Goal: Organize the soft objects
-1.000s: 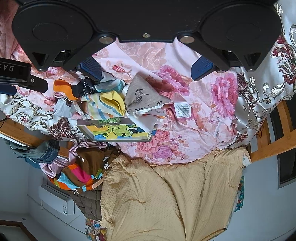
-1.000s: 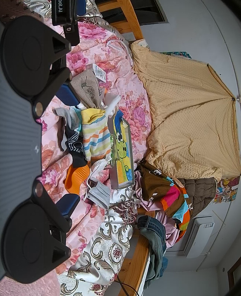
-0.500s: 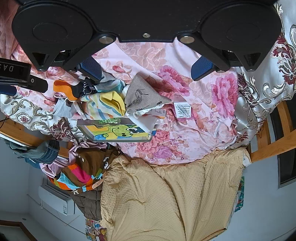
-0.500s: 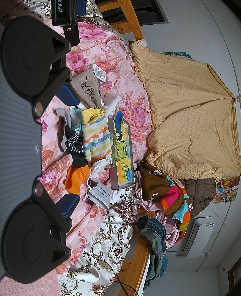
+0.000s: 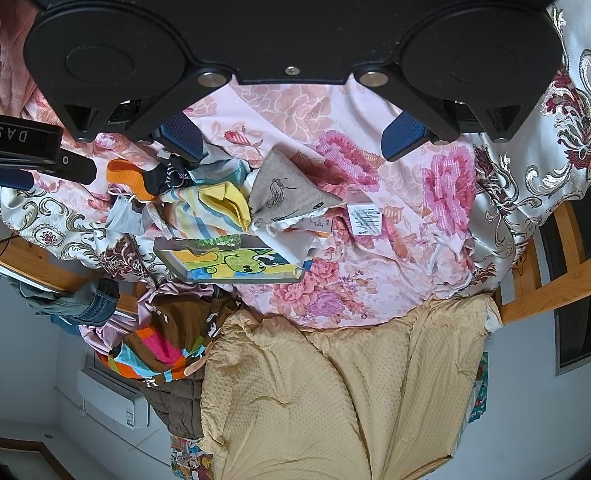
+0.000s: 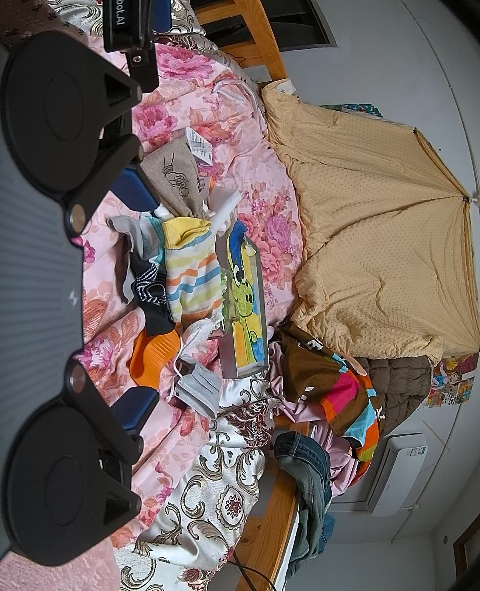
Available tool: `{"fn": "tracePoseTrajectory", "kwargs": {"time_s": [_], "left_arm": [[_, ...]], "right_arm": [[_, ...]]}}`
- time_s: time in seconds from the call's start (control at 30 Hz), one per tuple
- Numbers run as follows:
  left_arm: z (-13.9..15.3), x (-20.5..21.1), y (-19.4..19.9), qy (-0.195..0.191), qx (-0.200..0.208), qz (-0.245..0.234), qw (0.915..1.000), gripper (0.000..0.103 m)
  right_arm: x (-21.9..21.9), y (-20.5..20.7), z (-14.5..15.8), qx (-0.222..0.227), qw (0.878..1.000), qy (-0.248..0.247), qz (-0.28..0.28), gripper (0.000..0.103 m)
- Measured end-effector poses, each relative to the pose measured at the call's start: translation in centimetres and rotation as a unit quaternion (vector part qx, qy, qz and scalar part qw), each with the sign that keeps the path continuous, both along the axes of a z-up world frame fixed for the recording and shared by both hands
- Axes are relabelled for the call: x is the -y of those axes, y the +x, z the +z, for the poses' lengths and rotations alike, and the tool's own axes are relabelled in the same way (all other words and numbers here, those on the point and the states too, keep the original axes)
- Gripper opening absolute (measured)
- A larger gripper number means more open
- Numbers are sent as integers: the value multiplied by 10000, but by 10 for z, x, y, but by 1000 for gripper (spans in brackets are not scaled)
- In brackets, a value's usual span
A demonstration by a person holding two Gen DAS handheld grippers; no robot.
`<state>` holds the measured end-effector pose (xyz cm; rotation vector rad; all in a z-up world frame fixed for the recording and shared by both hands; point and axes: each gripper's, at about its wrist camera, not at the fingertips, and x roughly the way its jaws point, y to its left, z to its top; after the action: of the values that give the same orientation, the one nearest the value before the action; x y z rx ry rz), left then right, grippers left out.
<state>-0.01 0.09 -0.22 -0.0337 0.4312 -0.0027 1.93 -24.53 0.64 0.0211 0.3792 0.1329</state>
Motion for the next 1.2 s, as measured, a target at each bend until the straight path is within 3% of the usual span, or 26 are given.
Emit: {"fn": "tracePoseTrajectory", "kwargs": {"time_s": [1.2], "left_arm": [[-9, -2, 5, -77, -55, -60, 9999, 102]], "right_arm": [[-2, 6, 4, -116, 9999, 117, 46, 103]]}}
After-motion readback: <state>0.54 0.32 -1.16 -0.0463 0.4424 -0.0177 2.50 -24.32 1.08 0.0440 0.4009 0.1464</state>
